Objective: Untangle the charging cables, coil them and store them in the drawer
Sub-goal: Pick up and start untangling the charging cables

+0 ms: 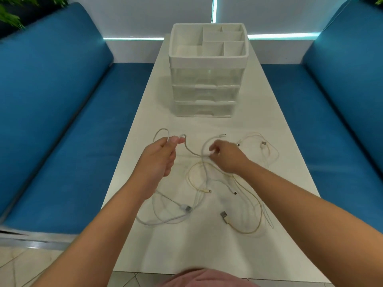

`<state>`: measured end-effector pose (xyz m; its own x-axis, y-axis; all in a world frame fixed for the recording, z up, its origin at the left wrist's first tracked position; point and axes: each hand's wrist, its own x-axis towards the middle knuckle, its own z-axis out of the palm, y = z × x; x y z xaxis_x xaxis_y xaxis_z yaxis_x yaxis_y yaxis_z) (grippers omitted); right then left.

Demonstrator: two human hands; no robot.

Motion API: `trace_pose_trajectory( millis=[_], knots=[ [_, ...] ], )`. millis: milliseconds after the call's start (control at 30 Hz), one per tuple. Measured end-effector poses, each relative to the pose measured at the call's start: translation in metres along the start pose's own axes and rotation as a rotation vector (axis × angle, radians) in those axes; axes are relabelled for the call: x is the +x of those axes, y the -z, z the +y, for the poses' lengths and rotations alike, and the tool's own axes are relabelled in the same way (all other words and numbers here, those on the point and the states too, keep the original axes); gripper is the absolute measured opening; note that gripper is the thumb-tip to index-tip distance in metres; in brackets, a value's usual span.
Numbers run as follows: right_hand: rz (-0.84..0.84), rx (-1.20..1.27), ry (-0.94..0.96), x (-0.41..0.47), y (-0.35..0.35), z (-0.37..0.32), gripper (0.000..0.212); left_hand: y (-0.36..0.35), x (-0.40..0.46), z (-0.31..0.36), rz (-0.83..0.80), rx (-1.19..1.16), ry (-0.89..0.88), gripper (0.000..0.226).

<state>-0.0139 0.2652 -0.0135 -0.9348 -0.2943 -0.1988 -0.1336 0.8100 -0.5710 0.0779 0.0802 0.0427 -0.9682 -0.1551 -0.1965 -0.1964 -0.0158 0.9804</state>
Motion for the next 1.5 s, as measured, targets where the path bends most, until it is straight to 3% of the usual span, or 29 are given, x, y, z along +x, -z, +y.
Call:
trace_pose_trajectory(
  millis=[67, 100, 233, 333, 500, 633, 733, 867, 1033, 1267, 1500],
  knots=[
    [-0.145, -0.296, -0.019, -0.005, -0.023, 0.025, 0.040, 0.003, 0.000, -0.001, -0.007, -0.025, 0.020, 0.033],
    [-0.141, -0.367, -0.004, -0.008, -0.031, 0.032, 0.039, 0.004, -0.001, -0.001, -0.009, -0.039, 0.028, 0.034],
    [-0.066, -0.505, -0.028, -0.008, -0.037, 0.035, 0.022, 0.006, -0.002, -0.003, -0.018, -0.104, 0.024, 0.033],
    [-0.111, -0.597, -0.080, -0.004, -0.030, 0.037, 0.022, 0.008, -0.002, 0.000, -0.045, -0.206, -0.009, 0.029],
    [-0.068, -0.259, -0.220, 0.007, -0.002, 0.028, 0.029, 0.010, 0.001, 0.006, -0.104, -0.360, -0.012, 0.018],
    [0.055, 0.127, -0.148, 0.020, 0.044, 0.002, 0.023, 0.010, 0.008, 0.005, -0.077, -0.402, 0.030, 0.021],
    [0.146, 0.419, -0.129, 0.020, 0.078, -0.026, 0.033, 0.005, 0.011, 0.006, -0.074, -0.386, 0.045, 0.025],
    [0.039, 0.777, -0.051, 0.007, 0.095, -0.069, 0.027, -0.001, 0.014, 0.005, -0.070, -0.264, -0.008, 0.041],
    [-0.071, 0.831, 0.039, -0.004, 0.090, -0.096, 0.023, -0.003, 0.018, 0.004, -0.113, -0.213, -0.014, 0.029],
    [-0.147, 0.896, -0.154, -0.006, 0.074, -0.095, 0.028, 0.000, 0.025, 0.000, -0.093, -0.083, -0.019, 0.032],
    [-0.278, 0.940, -0.102, -0.004, 0.074, -0.101, 0.031, -0.002, 0.018, 0.010, -0.200, -0.222, 0.086, 0.032]
  ],
)
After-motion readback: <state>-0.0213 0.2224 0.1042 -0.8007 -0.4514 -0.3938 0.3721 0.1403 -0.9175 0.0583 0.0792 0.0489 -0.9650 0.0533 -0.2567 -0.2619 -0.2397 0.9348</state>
